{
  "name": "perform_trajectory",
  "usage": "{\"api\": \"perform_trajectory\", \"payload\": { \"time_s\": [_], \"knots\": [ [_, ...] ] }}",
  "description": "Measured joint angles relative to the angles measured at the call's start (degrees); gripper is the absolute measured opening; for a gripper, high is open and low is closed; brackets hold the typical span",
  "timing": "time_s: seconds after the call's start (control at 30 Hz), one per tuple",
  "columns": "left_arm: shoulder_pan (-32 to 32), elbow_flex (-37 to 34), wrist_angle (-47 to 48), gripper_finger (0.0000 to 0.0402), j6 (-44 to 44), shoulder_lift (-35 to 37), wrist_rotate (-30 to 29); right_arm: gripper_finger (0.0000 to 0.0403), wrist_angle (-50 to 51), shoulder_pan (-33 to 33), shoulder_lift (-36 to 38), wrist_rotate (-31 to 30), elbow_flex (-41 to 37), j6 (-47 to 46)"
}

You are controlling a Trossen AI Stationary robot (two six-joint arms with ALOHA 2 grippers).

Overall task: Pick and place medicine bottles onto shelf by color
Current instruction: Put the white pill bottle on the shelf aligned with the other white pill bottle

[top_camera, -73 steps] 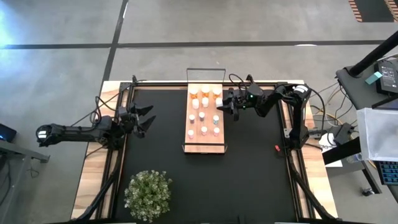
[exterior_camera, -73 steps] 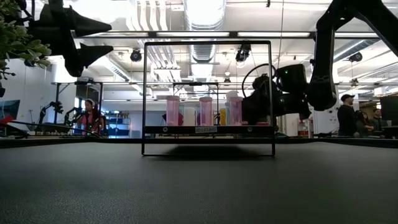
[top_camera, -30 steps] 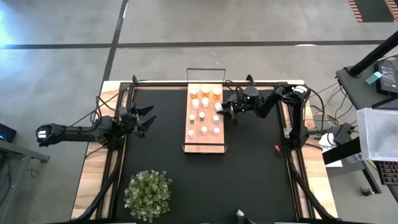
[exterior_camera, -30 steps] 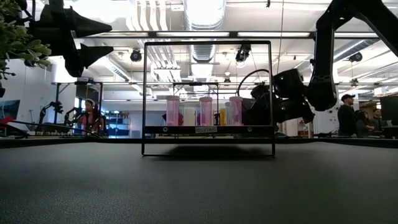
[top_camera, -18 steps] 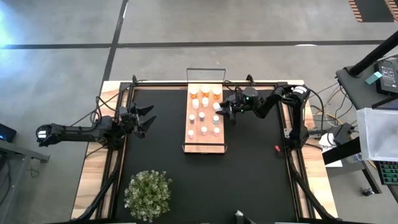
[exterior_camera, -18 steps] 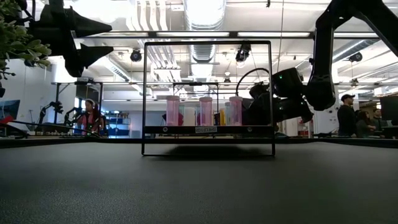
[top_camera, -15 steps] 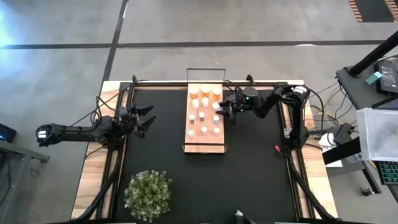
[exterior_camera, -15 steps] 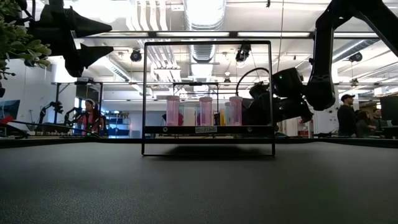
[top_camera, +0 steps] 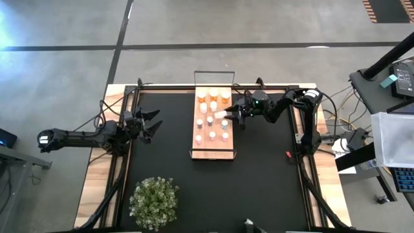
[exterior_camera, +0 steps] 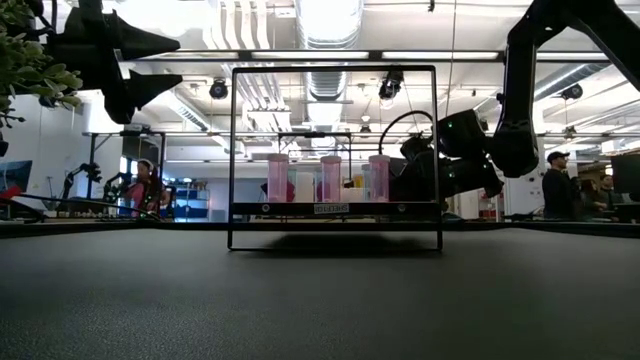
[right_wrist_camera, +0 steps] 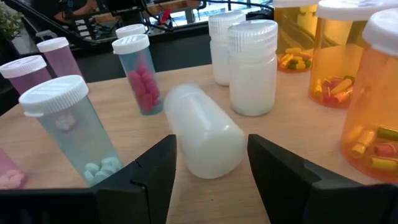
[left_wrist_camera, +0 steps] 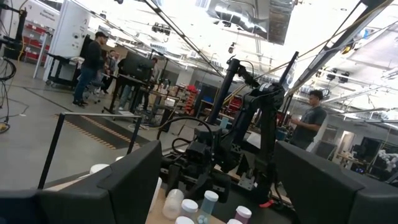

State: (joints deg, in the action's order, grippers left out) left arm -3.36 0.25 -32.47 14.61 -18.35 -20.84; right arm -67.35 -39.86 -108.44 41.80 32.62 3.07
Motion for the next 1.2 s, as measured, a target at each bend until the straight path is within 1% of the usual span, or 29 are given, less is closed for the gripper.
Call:
{"api": "perform_trajectory", "payload": {
  "time_s": [0.33,0.5,0.57,0.63,0.77,0.9,1.03,1.2],
  "knots": [
    [0.0,0.0,0.0,0.0295,0.0,0.0,0.0,0.0189,-0.7,0.0,0.7,-0.8,0.0,-1.5],
    [0.0,0.0,0.0,0.0295,0.0,0.0,0.0,0.0189,-0.1,0.0,3.5,-2.9,-0.1,-0.9],
    [0.0,0.0,0.0,0.0295,0.0,0.0,0.0,0.0189,2.2,0.0,5.5,-3.1,-0.2,-0.3],
    [0.0,0.0,0.0,0.0295,0.0,0.0,0.0,0.0189,7.3,0.0,8.3,-3.5,-0.2,1.4],
    [0.0,0.0,0.0,0.0295,0.0,0.0,0.0,0.0189,20.0,0.5,15.0,-6.3,-0.2,6.5],
    [0.0,0.0,0.0,0.0295,0.0,0.0,0.0,0.0189,34.3,1.6,22.2,-10.6,0.9,12.9],
    [0.0,0.0,0.0,0.0295,0.0,0.0,0.0,0.0189,51.7,3.2,26.5,-15.6,6.2,20.0],
    [0.0,0.0,0.0,0.0295,0.0,0.0,0.0,0.0189,71.9,4.3,25.2,-20.0,16.5,25.9]
  ]
}}
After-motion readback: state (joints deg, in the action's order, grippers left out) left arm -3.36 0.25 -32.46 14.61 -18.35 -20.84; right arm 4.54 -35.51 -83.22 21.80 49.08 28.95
